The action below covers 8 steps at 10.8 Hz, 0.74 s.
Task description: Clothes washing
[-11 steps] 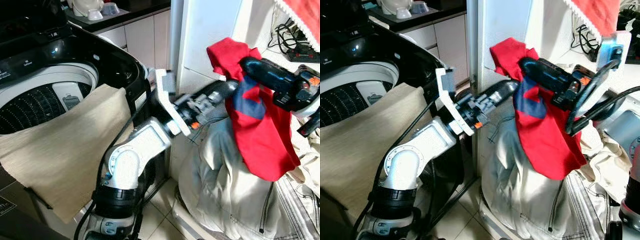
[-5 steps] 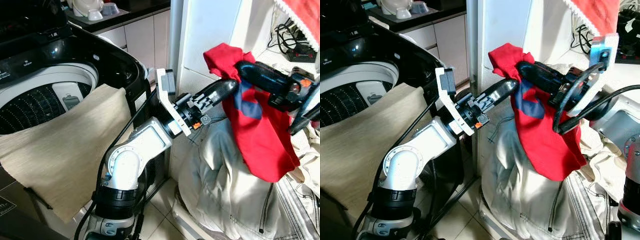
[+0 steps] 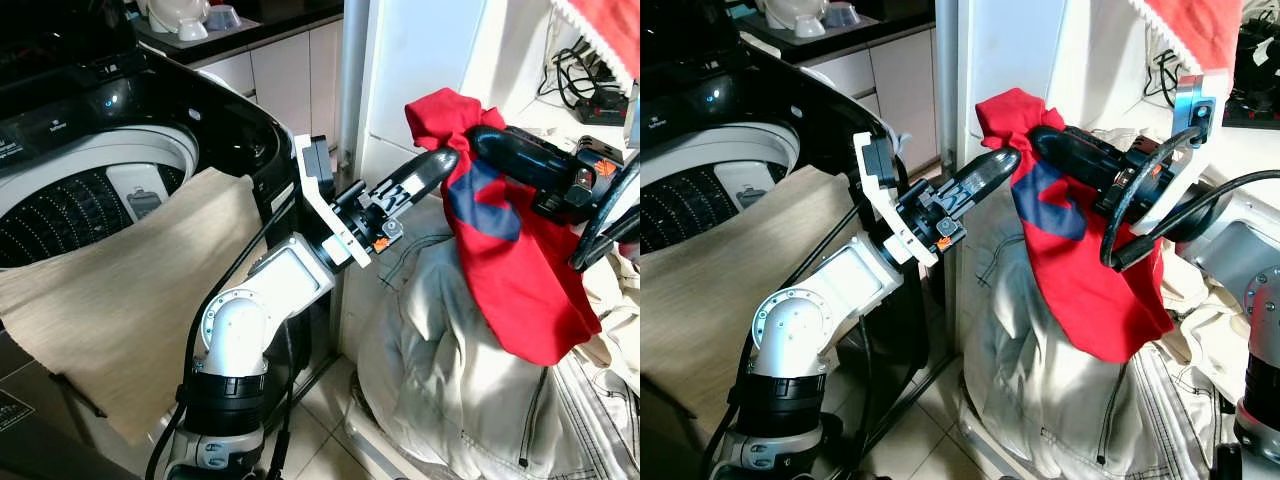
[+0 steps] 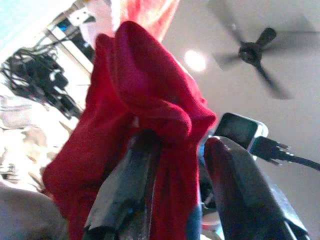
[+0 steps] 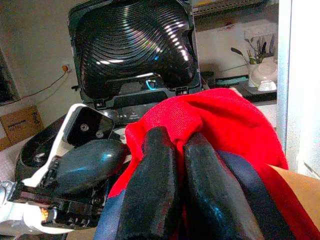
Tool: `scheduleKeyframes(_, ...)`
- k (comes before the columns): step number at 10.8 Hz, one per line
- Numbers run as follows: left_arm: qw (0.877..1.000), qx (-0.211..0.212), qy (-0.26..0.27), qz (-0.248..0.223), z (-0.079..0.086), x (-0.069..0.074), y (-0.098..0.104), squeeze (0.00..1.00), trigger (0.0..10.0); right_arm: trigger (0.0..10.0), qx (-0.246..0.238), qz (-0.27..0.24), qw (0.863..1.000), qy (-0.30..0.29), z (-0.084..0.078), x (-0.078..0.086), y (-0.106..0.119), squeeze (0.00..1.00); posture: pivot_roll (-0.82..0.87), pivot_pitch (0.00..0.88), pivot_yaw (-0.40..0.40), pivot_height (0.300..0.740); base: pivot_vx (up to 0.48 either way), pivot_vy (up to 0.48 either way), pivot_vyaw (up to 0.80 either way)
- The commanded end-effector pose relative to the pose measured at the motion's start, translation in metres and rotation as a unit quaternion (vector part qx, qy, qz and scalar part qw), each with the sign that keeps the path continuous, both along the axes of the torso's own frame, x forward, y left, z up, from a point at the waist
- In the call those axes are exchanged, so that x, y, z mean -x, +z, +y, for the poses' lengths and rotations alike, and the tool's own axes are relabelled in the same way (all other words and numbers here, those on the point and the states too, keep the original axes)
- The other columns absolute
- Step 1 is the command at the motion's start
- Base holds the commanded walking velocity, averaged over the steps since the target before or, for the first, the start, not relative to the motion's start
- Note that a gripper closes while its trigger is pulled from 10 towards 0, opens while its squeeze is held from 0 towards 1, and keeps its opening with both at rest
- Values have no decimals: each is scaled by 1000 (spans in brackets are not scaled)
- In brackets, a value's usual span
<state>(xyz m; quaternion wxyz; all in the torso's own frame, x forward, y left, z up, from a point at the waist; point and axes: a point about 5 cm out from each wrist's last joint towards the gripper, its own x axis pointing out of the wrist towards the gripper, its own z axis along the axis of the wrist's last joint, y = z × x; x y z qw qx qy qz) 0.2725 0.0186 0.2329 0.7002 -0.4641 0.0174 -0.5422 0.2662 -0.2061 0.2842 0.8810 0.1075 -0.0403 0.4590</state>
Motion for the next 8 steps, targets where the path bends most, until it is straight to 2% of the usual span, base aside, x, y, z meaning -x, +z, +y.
scheduleKeyframes(1, 999, 23, -29, -12, -8, 8, 10, 1000, 10000, 0, 3, -8, 1000, -1, 0, 0, 3, 0, -215, 0, 50, 740, 0, 0, 0)
scheduleKeyframes(3, 999, 1, -30, -16, -10, 9, 7, 1000, 10000, 0, 5, -8, 1000, -1, 1, 0, 2, 0, -215, 0, 51, 740, 0, 0, 0)
scheduleKeyframes(4, 999, -42, -17, -31, -14, 8, 2, 1000, 10000, 0, 5, -8, 1000, 0, 2, 0, 2, 0, -215, 0, 52, 740, 0, 0, 0)
scheduleKeyframes(5, 997, -62, -9, -36, -16, 7, -1, 0, 10000, 0, 4, -9, 1000, 1, 2, 0, 2, 0, -217, 0, 54, 740, 0, 0, 0)
scheduleKeyframes(6, 998, -58, 1, -26, -16, 5, -3, 0, 10000, 0, 3, -10, 1000, 1, 2, 0, 3, 0, -219, 0, 56, 740, 0, 0, 0)
scheduleKeyframes(7, 999, -49, 8, -21, -15, 3, -2, 0, 0, 0, 2, -10, 1000, 0, 1, 0, 3, 0, -220, 0, 58, 740, 0, 0, 0)
scheduleKeyframes(8, 999, -40, 7, -20, -14, 2, -1, 0, 0, 0, 3, -10, 1000, 0, 1, 0, 2, 0, -220, 0, 58, 740, 0, 0, 0)
